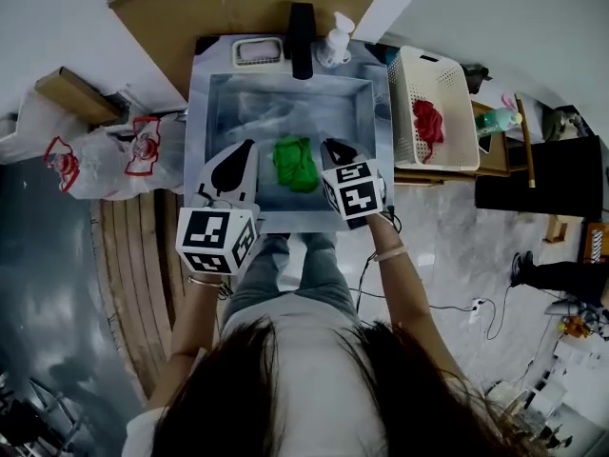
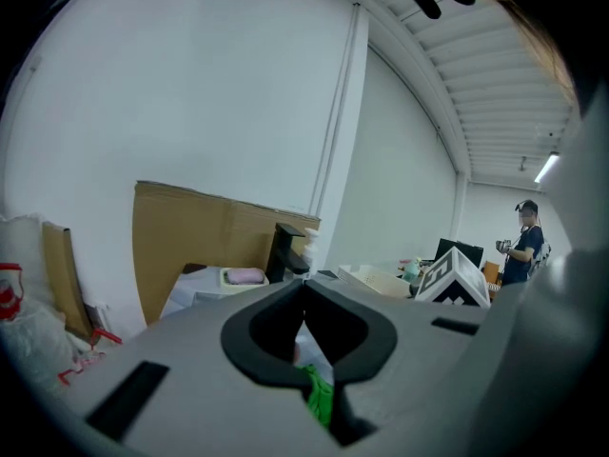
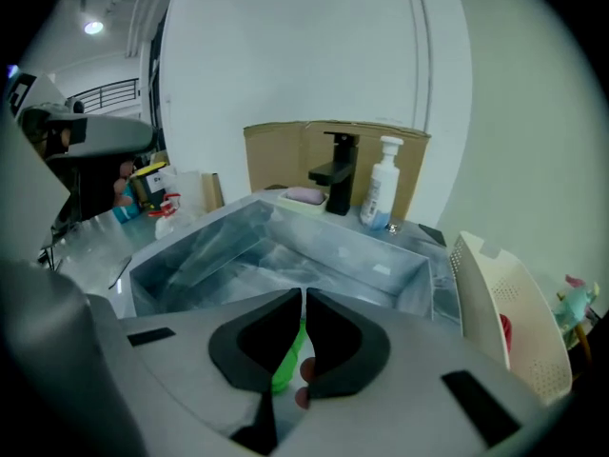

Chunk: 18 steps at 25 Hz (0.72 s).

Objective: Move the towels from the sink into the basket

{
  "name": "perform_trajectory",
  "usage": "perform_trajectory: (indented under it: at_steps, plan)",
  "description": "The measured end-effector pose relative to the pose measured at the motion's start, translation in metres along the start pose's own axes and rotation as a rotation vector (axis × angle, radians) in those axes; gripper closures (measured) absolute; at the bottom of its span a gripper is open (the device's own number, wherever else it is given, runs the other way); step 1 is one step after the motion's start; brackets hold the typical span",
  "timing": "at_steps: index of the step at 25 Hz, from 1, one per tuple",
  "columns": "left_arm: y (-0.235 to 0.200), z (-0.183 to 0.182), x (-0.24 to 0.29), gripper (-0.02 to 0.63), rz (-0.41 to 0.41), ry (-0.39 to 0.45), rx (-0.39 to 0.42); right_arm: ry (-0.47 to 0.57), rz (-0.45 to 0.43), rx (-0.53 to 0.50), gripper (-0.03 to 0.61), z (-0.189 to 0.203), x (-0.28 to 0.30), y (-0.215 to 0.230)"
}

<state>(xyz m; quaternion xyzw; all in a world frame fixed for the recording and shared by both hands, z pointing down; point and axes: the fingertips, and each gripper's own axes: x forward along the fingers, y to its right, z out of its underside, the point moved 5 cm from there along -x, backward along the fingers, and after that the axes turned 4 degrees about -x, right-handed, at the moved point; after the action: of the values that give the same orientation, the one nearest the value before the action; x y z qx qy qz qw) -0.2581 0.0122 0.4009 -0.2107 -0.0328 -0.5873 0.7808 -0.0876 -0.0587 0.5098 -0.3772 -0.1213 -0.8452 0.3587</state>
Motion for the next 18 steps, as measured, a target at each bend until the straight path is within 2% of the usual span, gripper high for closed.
perform_trajectory:
  at_steps: [15,16,18]
  plan:
    - [-0.023,0.034,-0.005,0.604,-0.063,-0.004,-0.054,-0.152,-0.185,-0.188,0.546,0.024,0.065,-0.041]
    - [-0.024,0.036,-0.005,0.604,-0.068,-0.003,-0.059,-0.166,-0.199,-0.203,0.536,0.026,0.069,-0.043]
    - [-0.026,0.04,-0.006,0.604,-0.075,-0.006,-0.062,-0.2,-0.224,-0.222,0.465,0.03,0.077,-0.047]
